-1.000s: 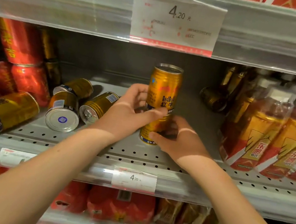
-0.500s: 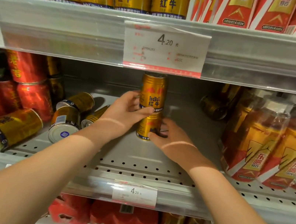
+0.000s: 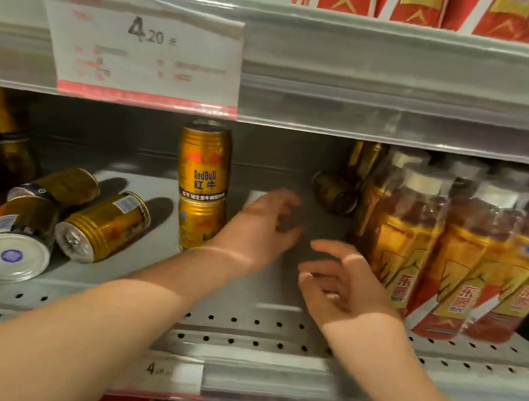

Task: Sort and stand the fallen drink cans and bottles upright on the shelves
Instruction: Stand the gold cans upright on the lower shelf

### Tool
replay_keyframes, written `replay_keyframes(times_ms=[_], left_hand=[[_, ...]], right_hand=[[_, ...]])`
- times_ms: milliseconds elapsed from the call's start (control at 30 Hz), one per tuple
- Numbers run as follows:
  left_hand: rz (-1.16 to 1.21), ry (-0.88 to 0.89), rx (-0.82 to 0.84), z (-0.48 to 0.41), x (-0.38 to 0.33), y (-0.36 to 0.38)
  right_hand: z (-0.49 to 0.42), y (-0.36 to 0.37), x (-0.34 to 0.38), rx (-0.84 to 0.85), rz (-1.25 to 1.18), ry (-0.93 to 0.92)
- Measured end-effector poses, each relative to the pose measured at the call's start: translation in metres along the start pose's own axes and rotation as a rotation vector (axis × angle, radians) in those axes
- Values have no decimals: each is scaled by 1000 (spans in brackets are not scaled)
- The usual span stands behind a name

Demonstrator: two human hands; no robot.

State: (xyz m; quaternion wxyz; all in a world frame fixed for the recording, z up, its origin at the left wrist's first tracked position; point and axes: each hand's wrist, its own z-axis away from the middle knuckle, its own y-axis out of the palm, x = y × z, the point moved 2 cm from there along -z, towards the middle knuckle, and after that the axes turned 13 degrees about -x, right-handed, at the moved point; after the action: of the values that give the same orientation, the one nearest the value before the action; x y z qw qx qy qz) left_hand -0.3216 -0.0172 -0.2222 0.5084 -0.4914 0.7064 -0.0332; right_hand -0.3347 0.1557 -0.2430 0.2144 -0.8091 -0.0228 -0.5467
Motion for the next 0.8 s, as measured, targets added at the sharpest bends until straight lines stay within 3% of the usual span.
replay_keyframes(times_ms=[167,433,633,800], left_hand=[[-78,47,34,-77,7,67],[-198,160,111,-142,32,122],[-104,223,125,-121,36,105],[-42,225,144,-75,28,62]], right_hand=[[4,-7,-7,-7,-85,10],[1,-6,-9,72,-3,28],[7,-8,-2,65,136,-102],[8,-4,-5,50,91,-28]])
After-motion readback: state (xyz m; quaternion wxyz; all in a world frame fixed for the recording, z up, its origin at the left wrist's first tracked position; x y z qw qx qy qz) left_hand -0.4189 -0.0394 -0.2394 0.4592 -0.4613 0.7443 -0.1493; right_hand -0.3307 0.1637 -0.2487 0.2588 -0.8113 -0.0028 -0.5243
